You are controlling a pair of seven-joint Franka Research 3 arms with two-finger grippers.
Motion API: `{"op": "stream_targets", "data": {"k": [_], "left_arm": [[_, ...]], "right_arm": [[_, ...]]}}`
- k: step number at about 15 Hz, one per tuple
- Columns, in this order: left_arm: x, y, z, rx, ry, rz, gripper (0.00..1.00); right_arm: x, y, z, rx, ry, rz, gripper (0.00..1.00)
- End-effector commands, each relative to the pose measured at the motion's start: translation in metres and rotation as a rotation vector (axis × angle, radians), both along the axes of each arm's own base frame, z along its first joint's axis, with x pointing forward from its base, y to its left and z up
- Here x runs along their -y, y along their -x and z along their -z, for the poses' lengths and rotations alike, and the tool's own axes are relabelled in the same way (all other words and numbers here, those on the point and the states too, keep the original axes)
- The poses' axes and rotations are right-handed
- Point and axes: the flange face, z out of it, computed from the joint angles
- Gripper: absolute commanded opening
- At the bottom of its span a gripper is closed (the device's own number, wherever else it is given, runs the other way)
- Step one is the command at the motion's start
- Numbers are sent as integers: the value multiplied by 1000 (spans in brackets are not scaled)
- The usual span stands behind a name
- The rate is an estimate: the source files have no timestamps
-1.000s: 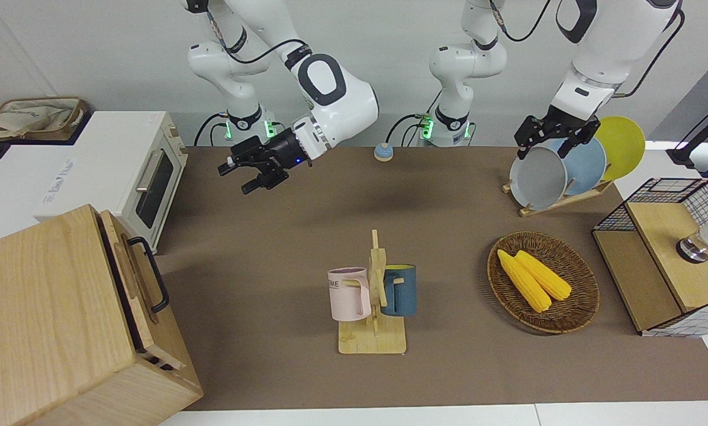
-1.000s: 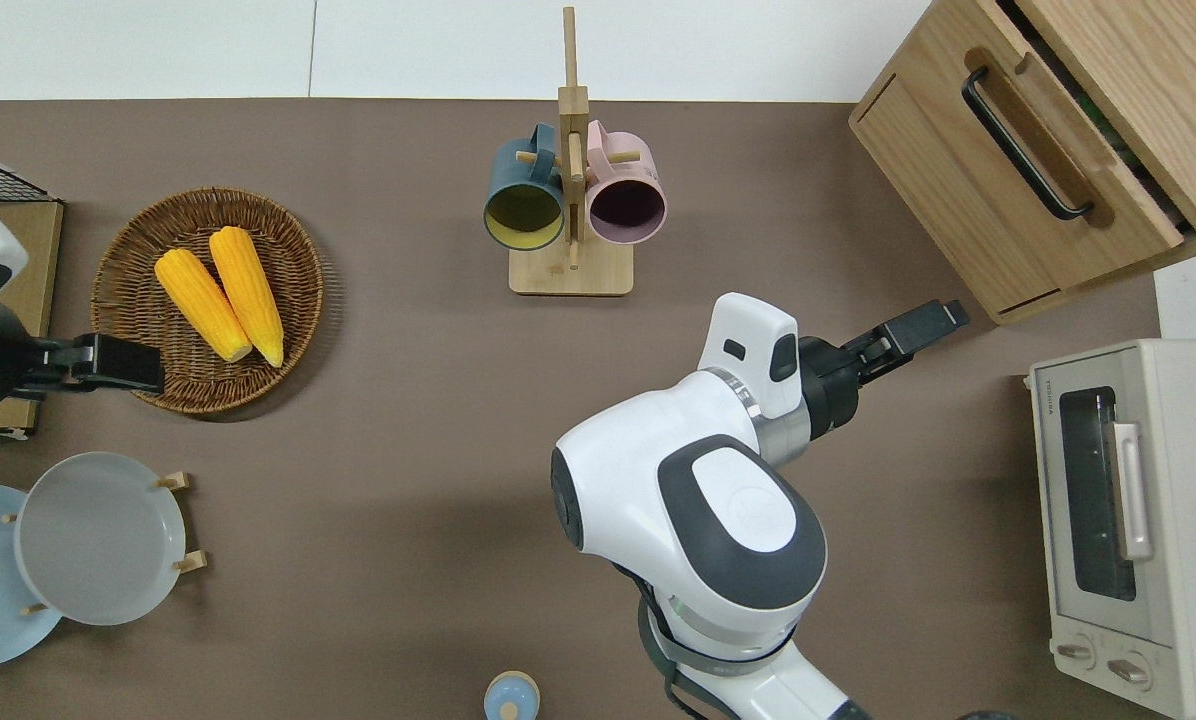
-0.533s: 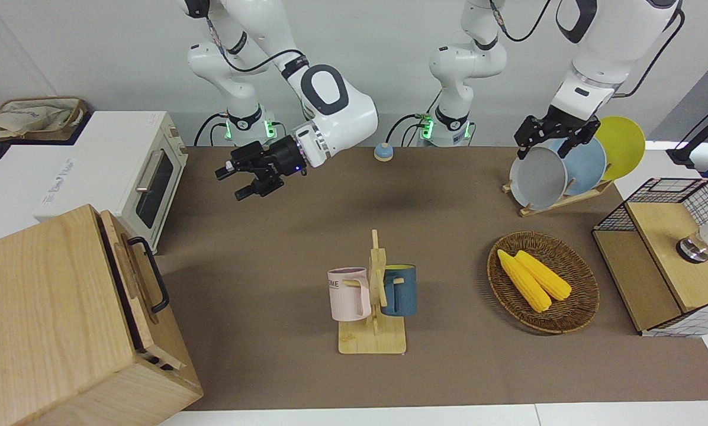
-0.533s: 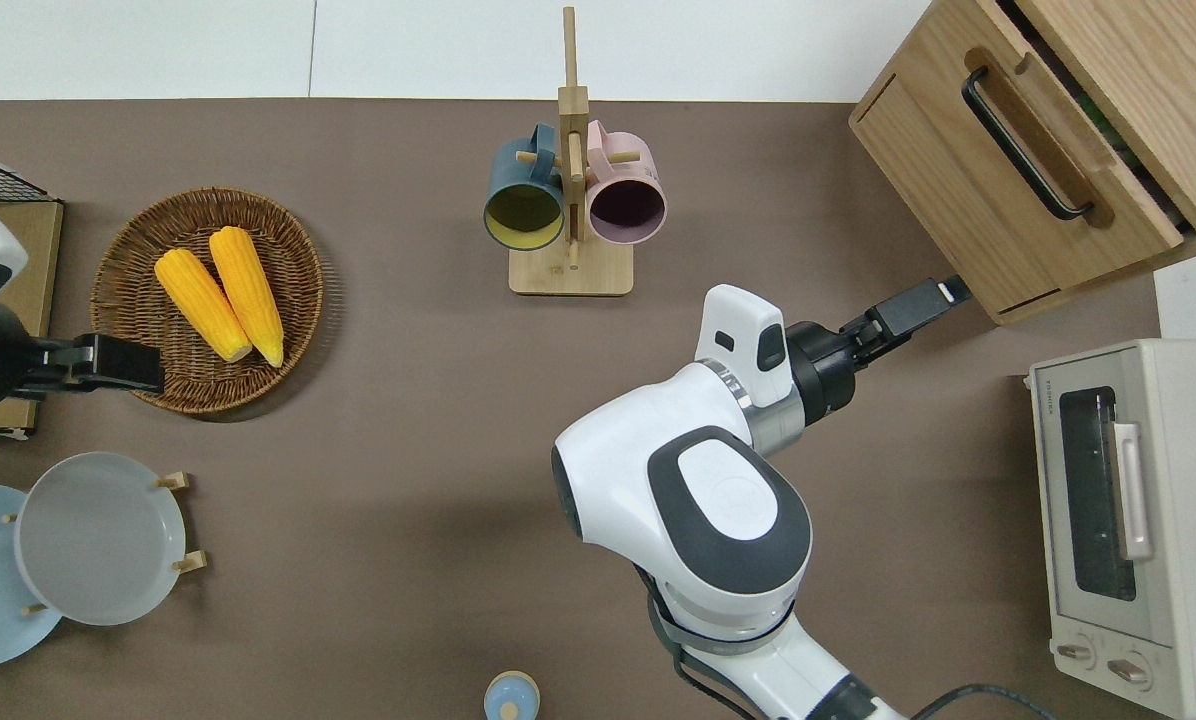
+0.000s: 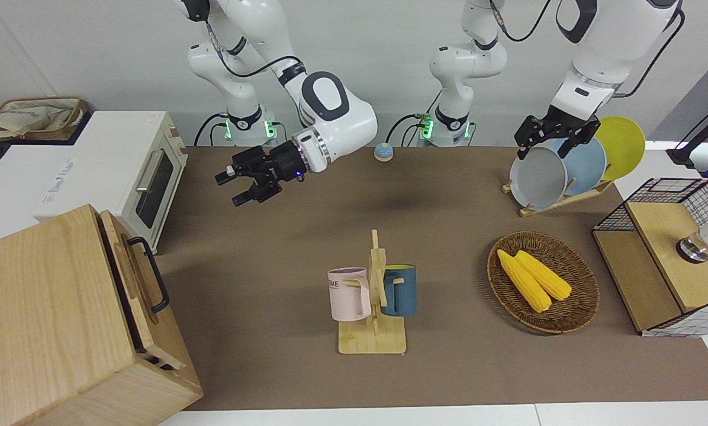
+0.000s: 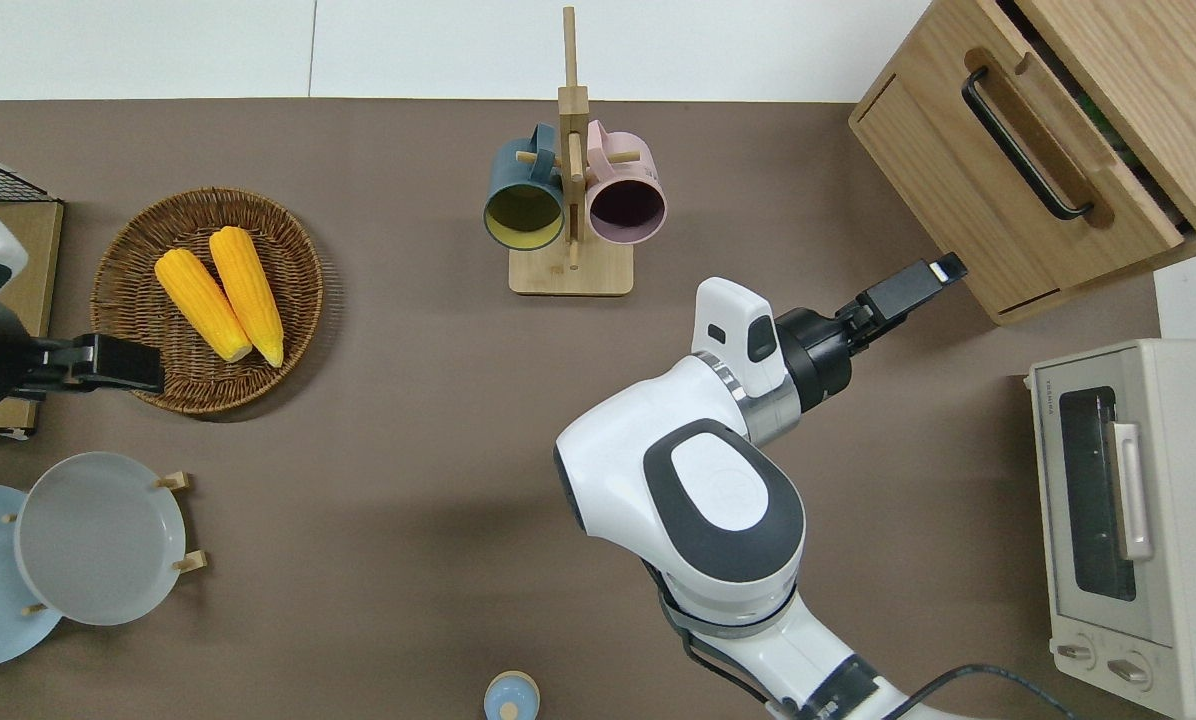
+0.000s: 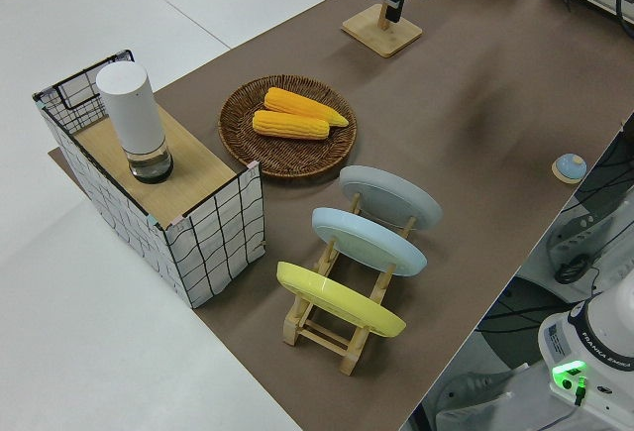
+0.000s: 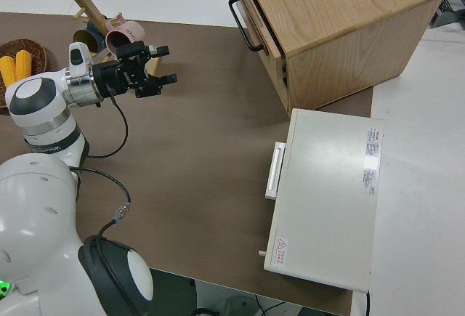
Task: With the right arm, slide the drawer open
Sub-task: 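Rotate the open right gripper to align with the black bar handle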
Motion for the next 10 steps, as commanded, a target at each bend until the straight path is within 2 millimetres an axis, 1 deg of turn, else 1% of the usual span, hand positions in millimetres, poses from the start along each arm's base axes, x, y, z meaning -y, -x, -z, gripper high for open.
{"op": "stream_targets", "data": {"k": [1, 3, 5, 7, 8, 10], "left_arm": [[-1, 3, -4, 4, -13, 9, 995], [0, 3, -5, 6, -13, 11, 995], [-1, 3, -4, 4, -13, 8, 998], [-1, 3, -4, 4, -13, 9, 995], [-1, 3, -5, 6, -13, 9, 998], [-1, 3, -5, 6, -13, 9, 995]], "right_arm": [[1, -5, 8, 24, 32, -56, 979], [1, -8, 11, 24, 35, -77, 979], [0, -10, 17, 17, 45, -84, 979], [1, -12, 19, 18, 48, -85, 979], [1, -13, 24, 11, 44, -91, 979], [7, -17, 29, 9, 46, -86, 979]]}}
